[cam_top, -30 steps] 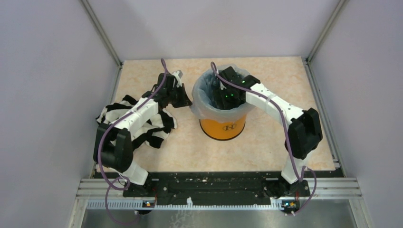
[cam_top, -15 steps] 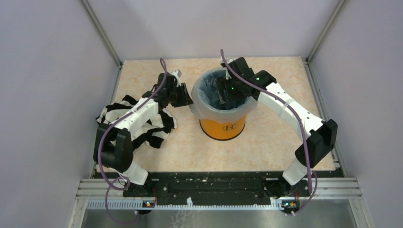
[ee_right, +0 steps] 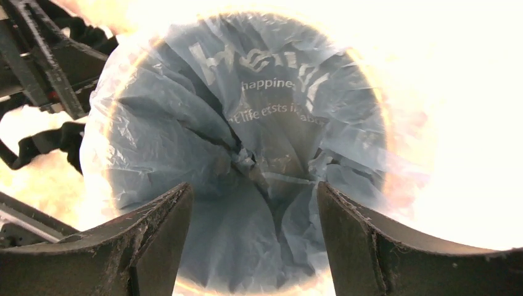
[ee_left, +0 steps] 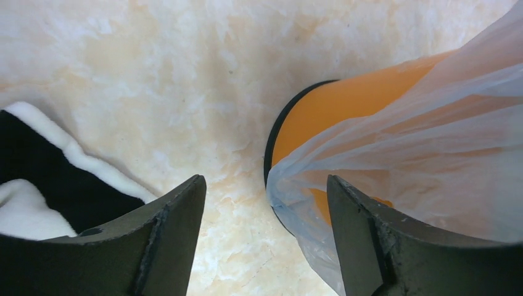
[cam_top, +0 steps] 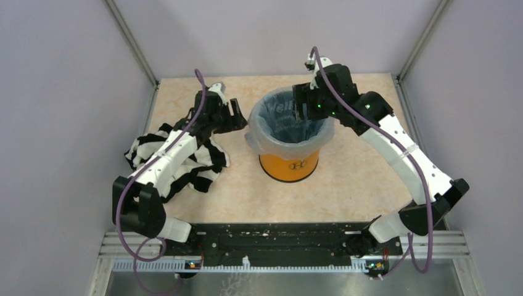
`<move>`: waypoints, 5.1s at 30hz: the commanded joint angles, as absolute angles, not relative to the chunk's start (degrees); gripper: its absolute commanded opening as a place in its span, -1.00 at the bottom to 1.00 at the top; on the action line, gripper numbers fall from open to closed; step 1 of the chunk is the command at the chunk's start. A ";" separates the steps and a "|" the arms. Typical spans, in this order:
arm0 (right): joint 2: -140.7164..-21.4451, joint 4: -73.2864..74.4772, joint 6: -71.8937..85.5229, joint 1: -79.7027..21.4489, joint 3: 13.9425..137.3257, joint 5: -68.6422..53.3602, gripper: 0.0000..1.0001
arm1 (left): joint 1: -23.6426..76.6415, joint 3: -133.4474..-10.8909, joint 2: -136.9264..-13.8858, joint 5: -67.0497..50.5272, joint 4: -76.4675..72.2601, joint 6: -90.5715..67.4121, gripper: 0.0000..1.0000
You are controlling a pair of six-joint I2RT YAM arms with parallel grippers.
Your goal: Put the trash bags into the trash bin
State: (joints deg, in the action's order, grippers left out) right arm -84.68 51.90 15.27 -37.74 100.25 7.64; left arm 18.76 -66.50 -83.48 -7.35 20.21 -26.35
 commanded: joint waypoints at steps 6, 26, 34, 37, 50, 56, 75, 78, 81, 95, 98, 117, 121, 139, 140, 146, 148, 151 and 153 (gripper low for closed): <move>-78.00 51.49 14.40 -37.55 102.34 19.76 0.62 | 16.90 -73.90 -77.01 -5.65 22.45 -23.85 0.65; -82.20 44.16 16.33 -29.71 89.72 13.35 0.73 | 31.17 -89.87 -84.80 -0.77 30.10 -17.90 0.70; -85.17 41.42 17.27 -29.70 86.78 12.06 0.72 | 34.12 -88.66 -88.51 4.31 30.15 -16.59 0.67; -85.42 40.61 17.65 -29.71 85.62 11.66 0.72 | 34.50 -87.77 -89.09 4.05 29.37 -16.90 0.65; -87.54 41.24 18.37 -29.84 85.05 11.16 0.22 | 35.28 -84.06 -90.30 3.60 26.75 -17.64 0.30; -89.19 42.61 18.31 -30.74 85.35 13.00 -0.08 | 35.44 -83.86 -90.75 3.60 26.80 -17.40 0.14; -83.49 38.33 19.35 -29.00 79.08 8.71 0.67 | 35.45 -82.92 -90.13 5.69 26.89 -17.84 0.24; -82.53 38.99 19.17 -29.00 80.84 8.25 0.74 | 35.48 -84.78 -89.91 5.53 27.10 -17.99 0.35; -81.93 39.81 18.92 -29.01 83.17 7.79 0.81 | 35.49 -87.17 -89.71 5.00 27.44 -18.19 0.45; -80.51 45.48 17.19 -28.96 88.93 13.58 0.97 | 35.32 -91.26 -87.45 6.30 29.05 -17.11 0.76; -79.90 46.53 16.67 -29.00 90.28 14.98 0.97 | 35.31 -92.40 -86.54 6.68 29.07 -16.20 0.82; -64.57 35.71 17.03 -28.96 88.84 9.06 0.97 | 35.25 -88.92 -72.58 0.33 24.10 -13.73 0.97; -59.52 31.22 17.49 -29.00 83.84 8.44 0.97 | 35.25 -85.13 -68.23 -1.02 22.24 -14.49 0.97; -49.83 25.99 18.02 -29.00 73.91 9.10 0.97 | 35.27 -74.56 -58.83 1.34 20.80 -17.18 0.97; -49.79 26.01 18.02 -29.00 73.86 9.13 0.97 | 35.28 -74.53 -58.95 1.18 20.62 -17.19 0.97; -48.99 26.07 18.10 -29.00 73.30 9.42 0.97 | 35.26 -74.75 -59.26 0.70 20.16 -17.39 0.97; -48.80 26.23 18.11 -29.00 73.19 9.47 0.97 | 35.25 -74.79 -59.32 0.55 20.26 -17.47 0.97; -48.53 26.37 18.19 -29.00 73.04 9.52 0.97 | 35.27 -74.79 -59.50 0.46 20.40 -17.65 0.97; -48.43 26.44 18.19 -28.96 73.09 9.52 0.97 | 35.27 -74.79 -59.51 0.44 20.48 -17.74 0.97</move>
State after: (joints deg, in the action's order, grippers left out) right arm -49.54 28.29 17.85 -29.32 73.06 9.06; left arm 35.24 -74.54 -59.77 0.32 23.51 -17.02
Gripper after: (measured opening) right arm 0.985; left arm 0.984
